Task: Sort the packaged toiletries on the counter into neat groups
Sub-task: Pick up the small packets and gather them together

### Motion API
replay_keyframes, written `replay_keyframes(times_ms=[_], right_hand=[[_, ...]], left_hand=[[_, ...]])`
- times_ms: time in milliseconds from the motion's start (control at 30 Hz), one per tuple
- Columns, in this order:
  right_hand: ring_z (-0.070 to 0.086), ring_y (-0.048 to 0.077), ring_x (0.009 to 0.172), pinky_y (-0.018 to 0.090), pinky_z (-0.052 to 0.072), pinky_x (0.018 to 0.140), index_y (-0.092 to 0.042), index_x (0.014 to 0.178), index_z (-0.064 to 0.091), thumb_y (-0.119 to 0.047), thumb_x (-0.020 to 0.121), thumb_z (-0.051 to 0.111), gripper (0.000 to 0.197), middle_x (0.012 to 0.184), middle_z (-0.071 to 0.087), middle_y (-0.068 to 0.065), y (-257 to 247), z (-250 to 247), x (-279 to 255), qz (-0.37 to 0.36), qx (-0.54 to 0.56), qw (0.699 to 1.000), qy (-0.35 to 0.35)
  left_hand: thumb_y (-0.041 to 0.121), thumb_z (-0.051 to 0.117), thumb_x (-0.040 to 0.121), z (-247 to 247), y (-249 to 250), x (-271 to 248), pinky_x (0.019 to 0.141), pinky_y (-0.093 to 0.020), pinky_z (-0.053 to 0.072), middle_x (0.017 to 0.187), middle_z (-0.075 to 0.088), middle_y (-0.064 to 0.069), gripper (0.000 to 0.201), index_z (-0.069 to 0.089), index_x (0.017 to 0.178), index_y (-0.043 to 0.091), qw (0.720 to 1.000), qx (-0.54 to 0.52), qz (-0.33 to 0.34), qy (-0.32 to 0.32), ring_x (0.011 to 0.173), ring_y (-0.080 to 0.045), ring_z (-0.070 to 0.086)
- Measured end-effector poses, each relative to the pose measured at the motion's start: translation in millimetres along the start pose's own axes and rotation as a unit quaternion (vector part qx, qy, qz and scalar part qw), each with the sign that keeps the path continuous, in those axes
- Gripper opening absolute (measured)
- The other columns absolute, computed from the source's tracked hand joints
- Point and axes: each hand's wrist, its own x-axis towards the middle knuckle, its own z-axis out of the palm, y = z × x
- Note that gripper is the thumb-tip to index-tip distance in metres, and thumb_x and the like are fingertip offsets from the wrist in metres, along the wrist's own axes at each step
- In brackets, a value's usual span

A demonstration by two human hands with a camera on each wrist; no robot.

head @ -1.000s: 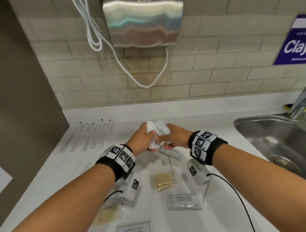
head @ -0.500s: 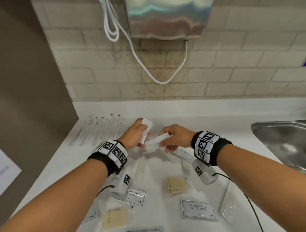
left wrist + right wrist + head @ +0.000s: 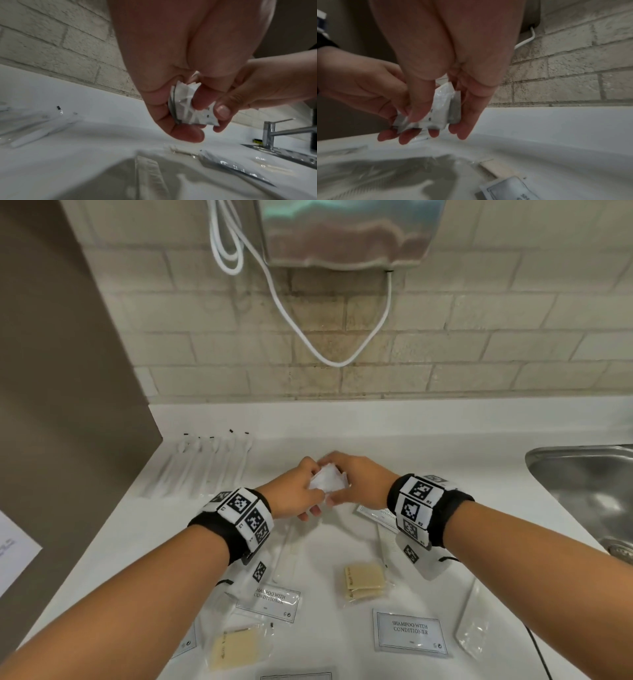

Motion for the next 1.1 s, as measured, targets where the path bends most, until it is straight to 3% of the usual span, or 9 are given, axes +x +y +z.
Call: replay_keyframes(times_ms=[67, 167, 267, 367, 500, 600, 733, 900, 1100], right_hand=[[0.057, 0.018, 0.089, 0.029, 0.048, 0.078, -0.014, 0.125, 0.052, -0.014, 0.081, 0.071, 0.048, 0.107, 0.063, 0.004, 4.3, 3.7, -3.9, 0.008, -0.041, 0.999, -0.033], [0.052, 0.02, 0.08, 0.023, 0.037, 0.06, -0.014, 0.099, 0.056, -0.017, 0.083, 0.069, 0.021, 0.082, 0.056, -0.003, 11.7, 10.6, -14.1, 0.024, -0.098, 0.994, -0.04], [0.052, 0.02, 0.075, 0.022, 0.036, 0.055, -0.016, 0.104, 0.051, -0.017, 0.082, 0.07, 0.029, 0.081, 0.055, 0.0, 18.0, 19.2, -23.8, 0.042, -0.101, 0.993, -0.038], [0.051, 0.02, 0.075, 0.021, 0.035, 0.053, -0.012, 0.102, 0.049, -0.012, 0.084, 0.066, 0.024, 0.082, 0.054, 0.001, 20.9, 28.8, -30.1, 0.044, -0.137, 0.988, -0.057], [0.054, 0.021, 0.077, 0.026, 0.041, 0.065, -0.01, 0.097, 0.048, -0.008, 0.092, 0.05, 0.006, 0.092, 0.062, 0.01, 21.5, 43.2, -34.7, 0.035, -0.224, 0.971, -0.073], [0.056, 0.024, 0.086, 0.031, 0.044, 0.074, -0.005, 0.11, 0.047, -0.005, 0.094, 0.047, 0.016, 0.109, 0.06, 0.013, 24.3, 51.2, -36.9, 0.042, -0.248, 0.964, -0.082], [0.033, 0.017, 0.091, 0.029, 0.034, 0.08, -0.003, 0.12, 0.042, 0.0, 0.092, 0.043, 0.028, 0.12, 0.048, 0.014, 26.9, 58.6, -38.0, 0.054, -0.229, 0.969, -0.071], [0.028, 0.016, 0.094, 0.036, 0.041, 0.091, -0.004, 0.12, 0.041, -0.007, 0.088, 0.047, 0.033, 0.121, 0.044, 0.011, 31.9, 71.1, -41.5, 0.072, -0.226, 0.971, -0.038], [0.03, 0.016, 0.094, 0.037, 0.043, 0.091, -0.005, 0.118, 0.044, -0.011, 0.091, 0.046, 0.028, 0.111, 0.042, 0.008, 33.6, 70.7, -41.0, 0.055, -0.228, 0.972, -0.03]], left_hand=[[0.01, 0.051, 0.092, 4.9, -4.9, 0.5, 0.07, -0.036, 0.056, 0.103, 0.059, -0.008, 0.022, 0.041, 0.112, 0.012, 0.999, 0.038, 0.009, -0.004, 0.082, -0.021, 0.066], [0.01, 0.054, 0.088, 15.2, -11.9, -0.2, 0.063, -0.025, 0.043, 0.097, 0.059, -0.004, 0.019, 0.05, 0.107, 0.012, 0.99, 0.131, 0.041, 0.018, 0.082, -0.02, 0.058], [0.009, 0.052, 0.089, 30.3, -16.8, -1.2, 0.062, -0.024, 0.038, 0.098, 0.058, -0.005, 0.02, 0.051, 0.109, 0.011, 0.985, 0.162, 0.053, 0.021, 0.083, -0.019, 0.053], [0.007, 0.047, 0.091, 48.2, -21.6, -0.4, 0.072, -0.028, 0.04, 0.105, 0.057, -0.008, 0.024, 0.048, 0.115, 0.01, 0.979, 0.199, 0.041, 0.01, 0.092, -0.022, 0.054], [0.001, 0.04, 0.088, 69.6, -24.6, -0.2, 0.087, -0.035, 0.04, 0.119, 0.049, -0.015, 0.033, 0.045, 0.12, 0.007, 0.965, 0.26, 0.015, 0.026, 0.11, -0.029, 0.046], [0.002, 0.042, 0.089, 78.6, -25.5, -0.8, 0.093, -0.037, 0.039, 0.125, 0.042, -0.015, 0.035, 0.041, 0.123, 0.004, 0.955, 0.295, 0.005, 0.029, 0.116, -0.031, 0.041], [0.007, 0.045, 0.088, 81.7, -26.1, 0.4, 0.098, -0.039, 0.039, 0.129, 0.038, -0.015, 0.039, 0.037, 0.127, 0.004, 0.956, 0.29, 0.0, 0.029, 0.119, -0.031, 0.038], [0.009, 0.044, 0.088, 83.8, -26.8, 1.0, 0.097, -0.037, 0.039, 0.128, 0.038, -0.014, 0.039, 0.038, 0.126, 0.004, 0.961, 0.275, 0.003, 0.034, 0.117, -0.03, 0.038], [0.006, 0.041, 0.089, 82.1, -28.7, 4.2, 0.095, -0.035, 0.037, 0.127, 0.038, -0.015, 0.036, 0.039, 0.124, 0.004, 0.96, 0.278, 0.007, 0.034, 0.115, -0.031, 0.04]])
